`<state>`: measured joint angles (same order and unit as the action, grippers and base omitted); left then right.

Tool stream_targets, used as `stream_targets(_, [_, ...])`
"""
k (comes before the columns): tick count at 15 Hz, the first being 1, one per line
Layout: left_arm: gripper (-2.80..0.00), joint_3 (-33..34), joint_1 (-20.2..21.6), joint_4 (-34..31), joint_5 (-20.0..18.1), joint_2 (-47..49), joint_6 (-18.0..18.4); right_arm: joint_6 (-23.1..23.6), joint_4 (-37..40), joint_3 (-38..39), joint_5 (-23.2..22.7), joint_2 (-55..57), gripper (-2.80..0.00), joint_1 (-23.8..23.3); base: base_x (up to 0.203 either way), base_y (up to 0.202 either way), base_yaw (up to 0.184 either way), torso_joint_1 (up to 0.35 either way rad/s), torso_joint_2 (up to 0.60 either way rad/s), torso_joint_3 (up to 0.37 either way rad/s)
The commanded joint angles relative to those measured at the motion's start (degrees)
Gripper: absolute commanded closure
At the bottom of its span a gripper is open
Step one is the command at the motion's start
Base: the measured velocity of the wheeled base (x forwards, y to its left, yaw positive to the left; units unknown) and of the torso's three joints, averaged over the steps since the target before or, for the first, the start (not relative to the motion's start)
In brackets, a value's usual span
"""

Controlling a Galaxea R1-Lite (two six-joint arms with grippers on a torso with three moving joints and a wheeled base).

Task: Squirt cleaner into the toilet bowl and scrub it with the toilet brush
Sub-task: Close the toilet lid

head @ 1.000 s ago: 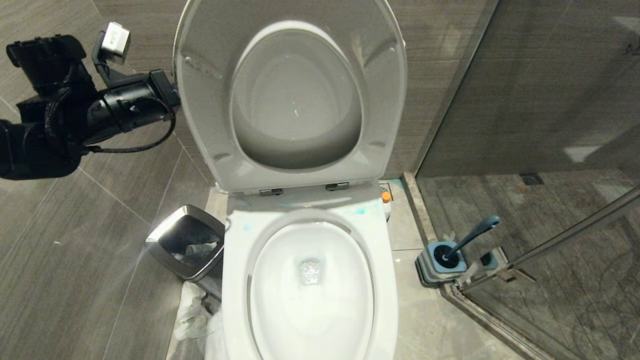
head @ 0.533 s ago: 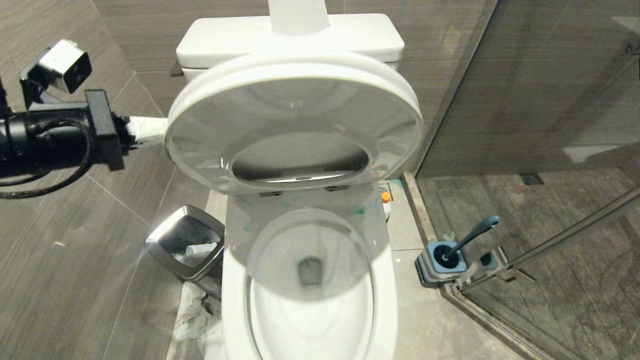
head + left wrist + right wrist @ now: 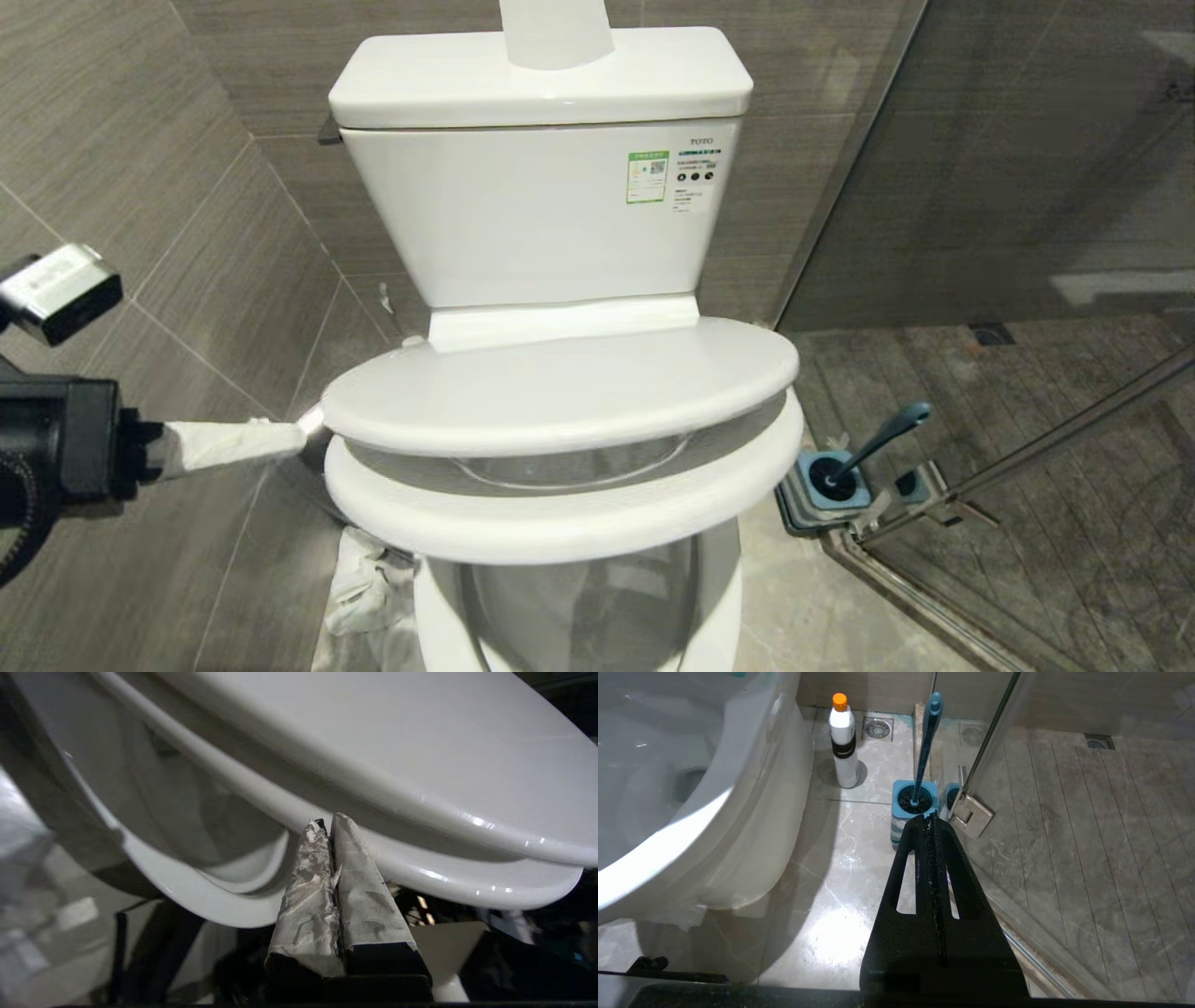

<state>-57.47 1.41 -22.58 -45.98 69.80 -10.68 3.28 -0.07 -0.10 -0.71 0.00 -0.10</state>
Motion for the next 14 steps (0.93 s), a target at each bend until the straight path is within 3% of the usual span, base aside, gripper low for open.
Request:
stream_targets(1, [0.00,-4.01,0.85,-0.13,3.88,-0.29,1.16,0.06,-0.01,0.01,0.00,0.09,0.00,0.01,0.000,0.000,0.000,0.000,0.00,0.000])
stream_targets(2, [0.00,-5.40,1.24,-0.32,5.89,-0.05,1.45,0.06,-0.01,0.01,0.00,0.09,0.00,0.01,0.000,0.000,0.000,0.000,0.00,0.000])
stream_targets(5, [0.00,-5.55,1.15,-0.80,2.30,-0.42,4.07,0.06,-0.01,0.01,0.00,0.09,0.00,0.01,0.000,0.000,0.000,0.000,0.00,0.000])
stream_targets(12, [0.00,-9.55,2.45,-13.69,3.48,-0.63,9.51,0.06,-0.01,0.01,0.00,0.09,0.00,0.01,0.000,0.000,0.000,0.000,0.00,0.000])
stream_targets(14, [0.00,-10.48,2.00,-15.11,5.58,-0.47,10.16,0.06,-0.01,0.01,0.00,0.09,0.00,0.01,0.000,0.000,0.000,0.004,0.00,0.018])
